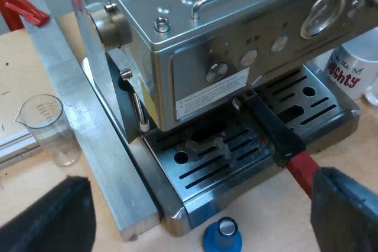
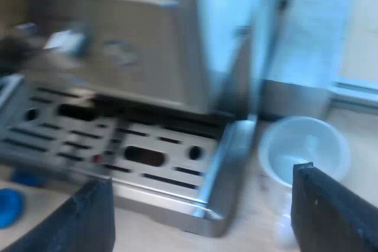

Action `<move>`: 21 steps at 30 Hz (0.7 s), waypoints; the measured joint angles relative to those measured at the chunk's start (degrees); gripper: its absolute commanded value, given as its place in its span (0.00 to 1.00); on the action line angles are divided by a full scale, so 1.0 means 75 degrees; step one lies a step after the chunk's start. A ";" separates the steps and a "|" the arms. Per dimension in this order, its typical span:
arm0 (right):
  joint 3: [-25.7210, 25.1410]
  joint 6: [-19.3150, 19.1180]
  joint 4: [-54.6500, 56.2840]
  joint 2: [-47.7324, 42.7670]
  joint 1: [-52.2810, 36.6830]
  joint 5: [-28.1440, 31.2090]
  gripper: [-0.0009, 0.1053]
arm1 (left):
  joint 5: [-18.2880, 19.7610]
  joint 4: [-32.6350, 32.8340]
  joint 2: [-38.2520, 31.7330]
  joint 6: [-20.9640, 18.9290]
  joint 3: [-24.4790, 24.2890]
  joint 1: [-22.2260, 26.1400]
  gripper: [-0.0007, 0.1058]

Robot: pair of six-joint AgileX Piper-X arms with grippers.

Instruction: Put the handle in the coffee machine

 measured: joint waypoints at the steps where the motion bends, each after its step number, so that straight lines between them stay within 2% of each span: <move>1: -0.0018 0.0000 0.0102 0.0000 -0.0280 -0.0038 0.60 | 0.0000 0.0000 -0.0017 0.0000 -0.0002 0.0042 0.72; 8: -0.0016 -0.0157 0.1002 0.0000 -0.1737 -0.0125 0.60 | 0.0000 0.0030 -0.0357 0.0301 -0.0002 0.0059 0.72; 14: -0.0016 -0.0458 0.1324 0.0000 -0.2583 -0.0150 0.60 | 0.0000 0.0049 -0.0817 0.0332 -0.0002 0.0059 0.72; 21: -0.0016 -0.0489 0.1324 -0.0016 -0.3656 -0.0206 0.60 | 0.0000 0.0046 -0.1232 0.0332 -0.0002 0.0059 0.72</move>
